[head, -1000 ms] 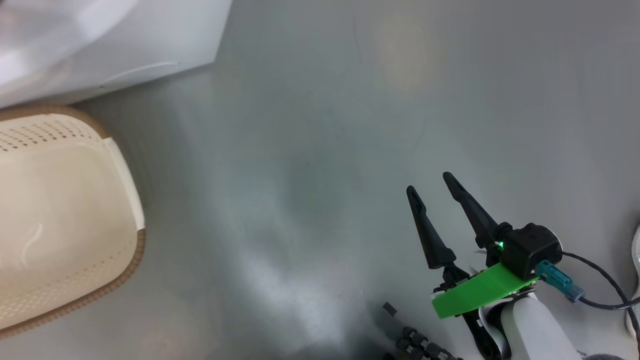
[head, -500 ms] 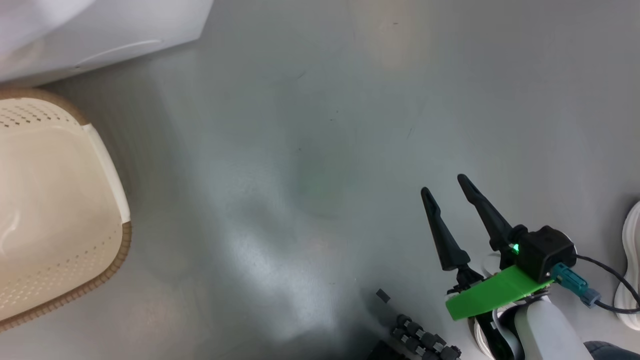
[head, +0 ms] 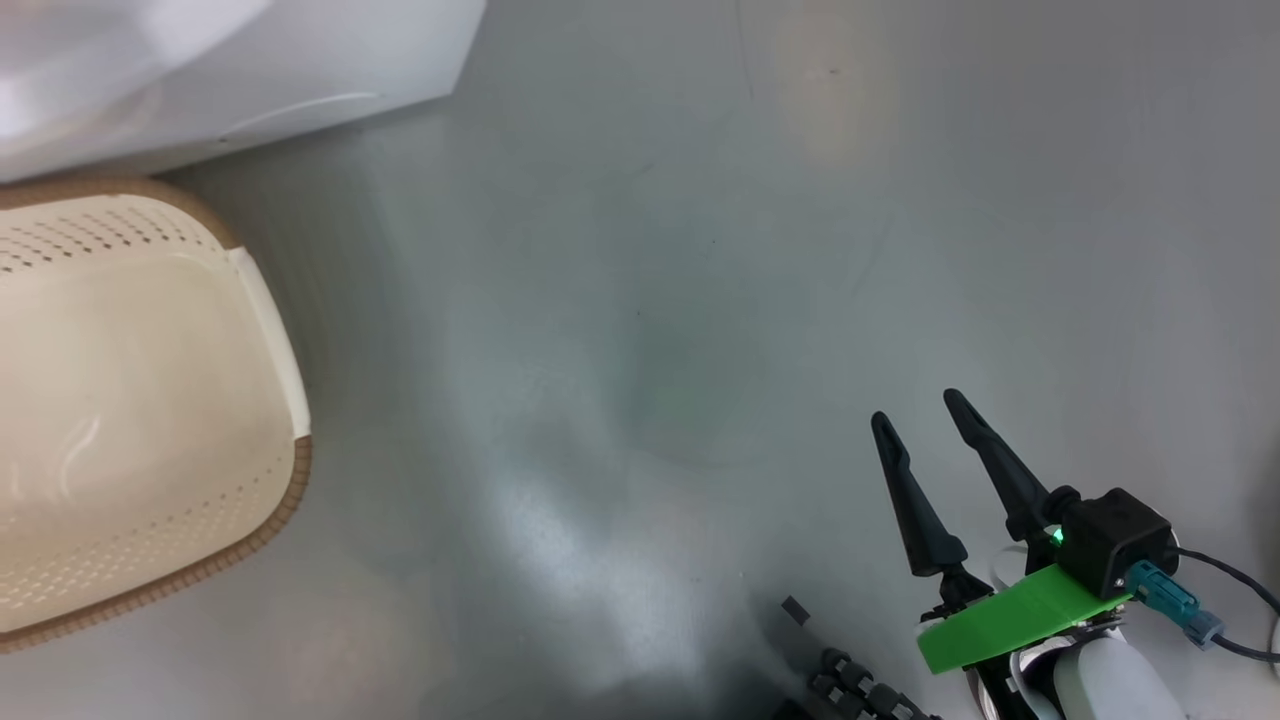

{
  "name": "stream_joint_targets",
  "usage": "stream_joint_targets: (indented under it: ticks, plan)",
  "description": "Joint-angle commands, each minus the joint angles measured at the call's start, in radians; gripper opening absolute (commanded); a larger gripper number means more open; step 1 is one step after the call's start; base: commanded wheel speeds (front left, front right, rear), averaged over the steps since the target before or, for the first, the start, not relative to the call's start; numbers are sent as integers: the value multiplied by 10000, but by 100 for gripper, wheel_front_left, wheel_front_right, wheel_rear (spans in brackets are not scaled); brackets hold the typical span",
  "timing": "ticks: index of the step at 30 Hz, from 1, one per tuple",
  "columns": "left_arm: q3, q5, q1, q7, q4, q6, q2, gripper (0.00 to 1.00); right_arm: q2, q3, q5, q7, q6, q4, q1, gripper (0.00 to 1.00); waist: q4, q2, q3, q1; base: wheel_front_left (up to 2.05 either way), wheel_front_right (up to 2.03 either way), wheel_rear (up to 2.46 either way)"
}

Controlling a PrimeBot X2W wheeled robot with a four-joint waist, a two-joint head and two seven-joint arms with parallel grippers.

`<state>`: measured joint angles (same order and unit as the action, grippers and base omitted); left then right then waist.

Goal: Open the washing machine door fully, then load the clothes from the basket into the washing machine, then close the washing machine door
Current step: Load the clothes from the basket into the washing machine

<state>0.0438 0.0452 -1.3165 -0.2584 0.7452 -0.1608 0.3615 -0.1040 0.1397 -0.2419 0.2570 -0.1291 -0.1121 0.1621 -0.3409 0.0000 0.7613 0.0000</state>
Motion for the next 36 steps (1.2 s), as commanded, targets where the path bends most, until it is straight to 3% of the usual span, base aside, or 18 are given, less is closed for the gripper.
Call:
stream_joint_targets:
  ticks: [1,3,6,11,19,30,36]
  plan:
    - [-16,-207,-171,-34,95,56,361,0,-189,125,2,48,-16,186,-445,100,95,0,-146,0,0,0,0]
    - [-141,-235,-398,-34,663,105,286,0,-180,133,-18,48,-16,191,-505,100,125,0,-229,0,0,0,0]
    - [-323,-285,-771,-34,1597,134,166,100,-158,131,-72,48,-16,184,-564,100,132,0,-362,0,0,0,0]
    - [-525,-305,-1227,182,2814,173,-36,100,-133,83,-134,48,-16,143,-672,100,140,0,-549,0,0,0,0]
    - [-638,-174,-1592,675,4378,-212,-578,100,-130,-52,-144,48,-16,37,-768,100,368,0,-983,0,0,0,0]
    - [-108,716,-577,122,5022,-492,-1303,100,-232,-13,14,48,-16,-98,-507,100,916,0,-2241,0,0,0,0]
    - [73,1076,270,2,5016,-355,-1638,100,-279,-47,136,48,-16,-218,-279,100,1168,0,-2882,0,0,0,0]
